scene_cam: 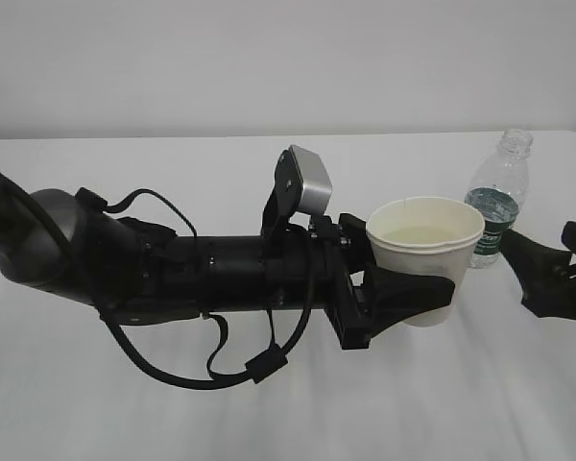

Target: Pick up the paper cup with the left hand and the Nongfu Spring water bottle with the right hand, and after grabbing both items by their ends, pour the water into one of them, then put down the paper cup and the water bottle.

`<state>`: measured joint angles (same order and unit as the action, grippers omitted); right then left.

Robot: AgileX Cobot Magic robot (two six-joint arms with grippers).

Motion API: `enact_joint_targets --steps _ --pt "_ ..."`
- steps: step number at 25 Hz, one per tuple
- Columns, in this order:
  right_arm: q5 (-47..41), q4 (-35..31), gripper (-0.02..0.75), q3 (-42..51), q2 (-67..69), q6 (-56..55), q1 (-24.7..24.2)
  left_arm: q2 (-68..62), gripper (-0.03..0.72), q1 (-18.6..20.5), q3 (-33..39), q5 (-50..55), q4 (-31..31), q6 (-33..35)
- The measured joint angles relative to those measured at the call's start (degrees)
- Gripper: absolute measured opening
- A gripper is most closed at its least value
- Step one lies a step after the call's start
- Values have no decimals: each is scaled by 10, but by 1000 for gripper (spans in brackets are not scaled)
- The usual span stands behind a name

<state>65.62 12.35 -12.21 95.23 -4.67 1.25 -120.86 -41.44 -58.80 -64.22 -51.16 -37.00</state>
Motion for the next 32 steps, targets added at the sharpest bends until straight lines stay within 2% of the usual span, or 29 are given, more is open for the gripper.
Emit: enact_joint_targets --steps 6,13,16,24,32 --pt "-6 0 592 33 -95 0 0 0 473 0 0 0 0 0" --pt "-76 -1 593 37 -178 0 0 0 473 0 0 3 4 0" --pt "-112 -12 592 37 -206 0 0 0 472 0 0 7 26 0" --pt "-153 -22 592 39 -226 0 0 0 471 0 0 36 77 0" --pt "-167 -22 592 41 -226 11 0 0 471 21 0 26 58 0"
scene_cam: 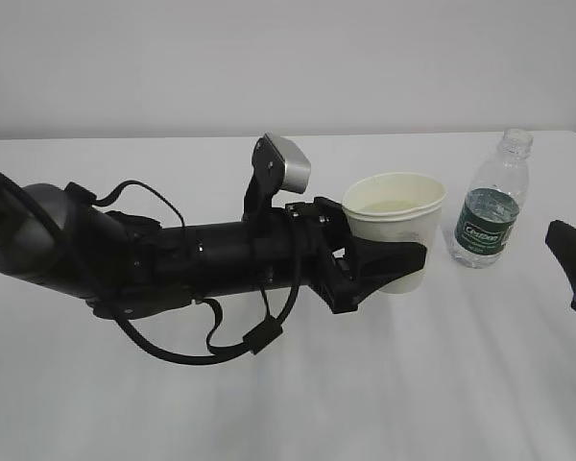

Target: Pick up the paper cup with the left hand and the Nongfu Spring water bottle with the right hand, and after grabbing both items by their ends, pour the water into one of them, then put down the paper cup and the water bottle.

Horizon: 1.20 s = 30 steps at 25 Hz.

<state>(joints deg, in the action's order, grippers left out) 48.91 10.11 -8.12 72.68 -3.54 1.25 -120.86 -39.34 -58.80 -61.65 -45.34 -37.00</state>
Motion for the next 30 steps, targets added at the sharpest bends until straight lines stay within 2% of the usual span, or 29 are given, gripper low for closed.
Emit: enact_joint_targets --steps 6,14,30 --pt "-1 -1 592 0 0 21 0 0 471 18 3 -19 -37 0" --pt "-1 -5 591 0 0 24 0 0 471 29 30 -26 -36 7" --pt "-2 -5 591 0 0 29 0 0 471 30 137 -26 99 122"
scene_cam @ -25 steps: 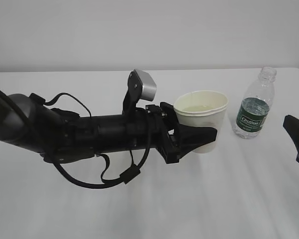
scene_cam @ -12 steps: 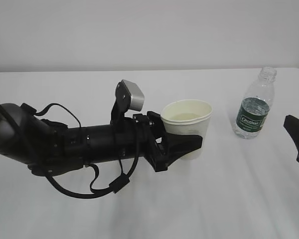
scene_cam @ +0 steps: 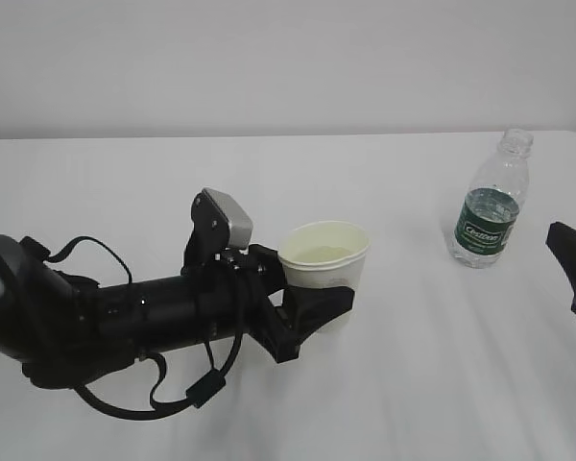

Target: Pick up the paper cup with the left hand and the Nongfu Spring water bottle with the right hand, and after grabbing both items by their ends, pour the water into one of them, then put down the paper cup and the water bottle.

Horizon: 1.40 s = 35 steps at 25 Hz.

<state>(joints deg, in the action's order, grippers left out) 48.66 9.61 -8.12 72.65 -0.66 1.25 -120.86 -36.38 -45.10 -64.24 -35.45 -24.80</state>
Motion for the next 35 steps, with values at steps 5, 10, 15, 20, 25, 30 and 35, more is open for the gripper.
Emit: enact_joint_targets --steps 5,10,15,20,25,30,35 --pt "0 0 591 0 0 0 0 2 471 1 27 0 45 34" --pt "0 0 590 0 0 0 0 11 471 15 34 0 73 64" --pt "0 -1 590 0 0 1 0 21 471 45 34 0 86 84" --pt "-5 -1 590 0 0 1 0 22 471 81 34 0 89 87" --pt "-13 -1 590 0 0 1 0 23 467 110 34 0 99 101" --pt "-15 -1 590 0 0 1 0 26 463 131 34 0 103 110" --pt "-17 -1 590 0 0 1 0 37 463 152 45 0 123 114"
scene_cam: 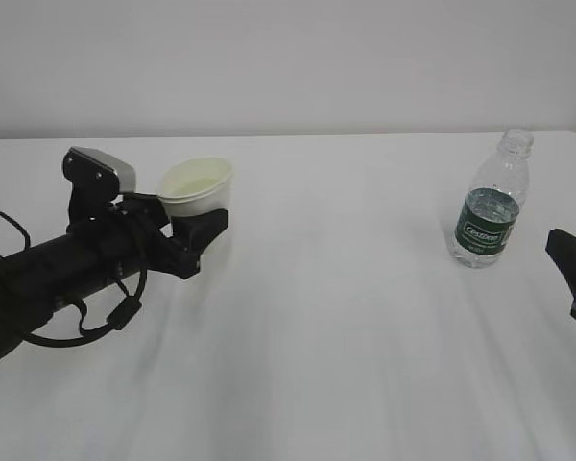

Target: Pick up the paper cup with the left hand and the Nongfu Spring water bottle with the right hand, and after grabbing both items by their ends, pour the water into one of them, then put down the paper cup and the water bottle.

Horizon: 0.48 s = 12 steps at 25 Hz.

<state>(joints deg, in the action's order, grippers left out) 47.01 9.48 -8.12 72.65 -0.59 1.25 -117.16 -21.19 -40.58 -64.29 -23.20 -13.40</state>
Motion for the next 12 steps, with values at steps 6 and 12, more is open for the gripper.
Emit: enact_joint_targets --steps 6,12 --pt "-1 0 590 0 0 0 0 16 458 20 41 0 75 41" --pt "-2 0 590 0 0 0 0 18 455 24 45 0 131 45"
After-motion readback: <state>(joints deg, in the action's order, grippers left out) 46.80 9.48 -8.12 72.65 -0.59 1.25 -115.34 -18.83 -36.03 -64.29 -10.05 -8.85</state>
